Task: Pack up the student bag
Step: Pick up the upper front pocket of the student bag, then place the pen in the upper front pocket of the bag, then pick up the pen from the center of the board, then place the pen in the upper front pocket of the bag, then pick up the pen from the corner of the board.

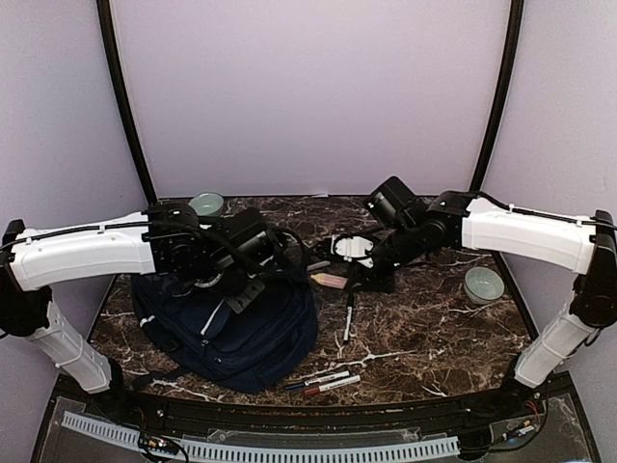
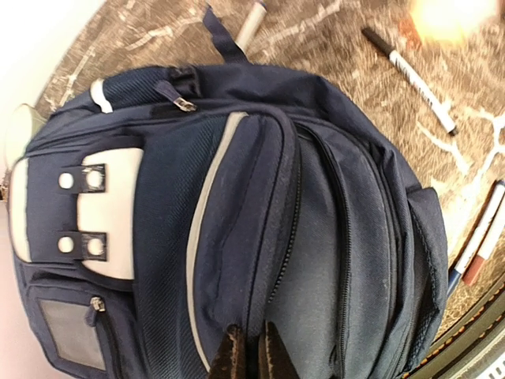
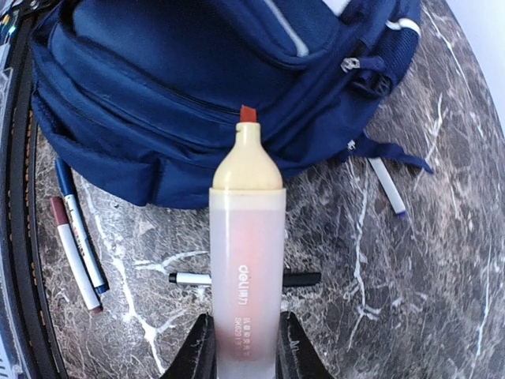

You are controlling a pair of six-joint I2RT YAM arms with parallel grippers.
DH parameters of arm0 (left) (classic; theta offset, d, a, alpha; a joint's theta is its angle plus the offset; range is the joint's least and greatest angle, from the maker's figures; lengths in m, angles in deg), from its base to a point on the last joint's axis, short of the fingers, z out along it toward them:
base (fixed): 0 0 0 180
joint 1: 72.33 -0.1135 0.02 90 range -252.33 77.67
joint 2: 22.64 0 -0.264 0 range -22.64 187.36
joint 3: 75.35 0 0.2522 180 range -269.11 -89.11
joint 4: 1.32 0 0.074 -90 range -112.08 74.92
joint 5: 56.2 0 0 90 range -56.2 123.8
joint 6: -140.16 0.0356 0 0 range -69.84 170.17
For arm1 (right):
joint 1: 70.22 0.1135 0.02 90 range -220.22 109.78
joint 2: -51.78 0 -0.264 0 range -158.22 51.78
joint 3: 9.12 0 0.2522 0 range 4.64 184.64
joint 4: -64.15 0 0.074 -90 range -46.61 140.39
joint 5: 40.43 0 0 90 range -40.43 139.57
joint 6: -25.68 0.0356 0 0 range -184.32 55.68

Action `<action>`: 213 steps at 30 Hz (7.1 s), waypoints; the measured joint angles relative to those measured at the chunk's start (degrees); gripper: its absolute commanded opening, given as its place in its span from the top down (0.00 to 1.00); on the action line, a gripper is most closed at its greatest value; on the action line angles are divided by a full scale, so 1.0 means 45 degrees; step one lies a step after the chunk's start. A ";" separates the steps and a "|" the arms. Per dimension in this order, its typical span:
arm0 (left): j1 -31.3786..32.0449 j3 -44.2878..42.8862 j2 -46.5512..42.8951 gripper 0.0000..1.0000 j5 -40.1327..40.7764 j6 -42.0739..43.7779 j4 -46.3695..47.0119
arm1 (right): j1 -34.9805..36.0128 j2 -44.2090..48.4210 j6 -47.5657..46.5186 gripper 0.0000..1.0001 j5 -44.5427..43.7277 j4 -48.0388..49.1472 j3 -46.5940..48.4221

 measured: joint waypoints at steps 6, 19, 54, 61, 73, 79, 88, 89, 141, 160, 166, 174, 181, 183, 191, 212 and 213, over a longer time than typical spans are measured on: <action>-0.0092 -0.0034 -0.1229 1.00 0.0257 0.0155 -0.0107 | 0.1758 -0.0073 -0.1248 0.83 -0.1107 -0.0151 0.0301; -0.0155 0.0345 -0.2803 1.00 0.0495 0.0481 0.0073 | 0.4833 -0.3274 -0.3220 0.84 -0.4444 0.1117 0.3784; -0.0282 0.1632 -0.4420 1.00 0.0219 0.0423 0.1477 | 0.5221 -0.5037 -0.5231 0.53 -0.7781 0.6513 0.3152; -0.0389 0.1642 -0.3789 1.00 0.0510 0.0413 0.1841 | 0.5493 -0.2506 -0.3060 0.55 -0.4624 0.2419 0.3225; -0.0461 0.2584 -0.3740 1.00 0.0525 0.0175 0.2856 | 0.5469 0.0204 -0.0423 0.67 -0.1141 0.0413 -0.1341; -0.0461 0.2948 -0.3730 1.00 0.0413 -0.0049 0.3308 | 0.5455 -0.0670 0.0505 0.70 -0.0699 0.0690 -0.2443; -0.0466 0.3133 -0.3730 1.00 0.0141 -0.0330 0.3453 | 0.5387 -0.2516 0.1151 0.75 -0.1452 0.1185 -0.2312; -0.0476 0.3138 -0.3730 1.00 0.0102 -0.0350 0.3458 | 0.5387 -0.2681 0.1180 0.75 -0.1515 0.1258 -0.2259; -0.0495 0.3429 -0.4148 1.00 -0.0223 -0.0627 0.3313 | 0.5387 -0.1734 -0.0282 0.96 -0.3677 -0.1107 0.0835; -0.0617 0.3400 -0.5197 1.00 -0.0889 -0.0636 0.3143 | 0.5489 -0.5085 -0.4172 0.98 -0.6853 0.2710 0.4197; -0.0617 0.3512 -0.5484 1.00 -0.0923 -0.0685 0.3143 | 0.5707 -0.5824 -0.5935 0.82 -0.8335 0.5202 0.4080; -0.0641 0.3551 -0.5479 1.00 -0.0874 -0.0743 0.3089 | 0.5814 -0.6105 -0.7038 0.75 -0.9437 0.8063 0.3405; -0.0641 0.3551 -0.5479 1.00 -0.0850 -0.0826 0.3138 | 0.5819 -0.4979 -0.5591 0.72 -0.8782 0.6766 0.2652; -0.0636 0.3551 -0.5479 1.00 -0.0845 -0.0826 0.3138 | 0.5795 -0.4158 -0.4760 0.70 -0.7946 0.5736 0.2467; -0.0636 0.3551 -0.5464 1.00 -0.0797 -0.0821 0.3138 | 0.5790 -0.0860 -0.2132 0.69 -0.2900 0.2511 0.1841; -0.0636 0.3507 -0.4945 1.00 -0.0753 -0.0816 0.3235 | 0.5790 -0.2089 0.0087 0.70 -0.1394 -0.0068 -0.2409; -0.0636 0.3502 -0.4930 1.00 -0.0753 -0.0816 0.3235 | 0.5785 -0.2234 0.0141 0.70 -0.1481 -0.0053 -0.2409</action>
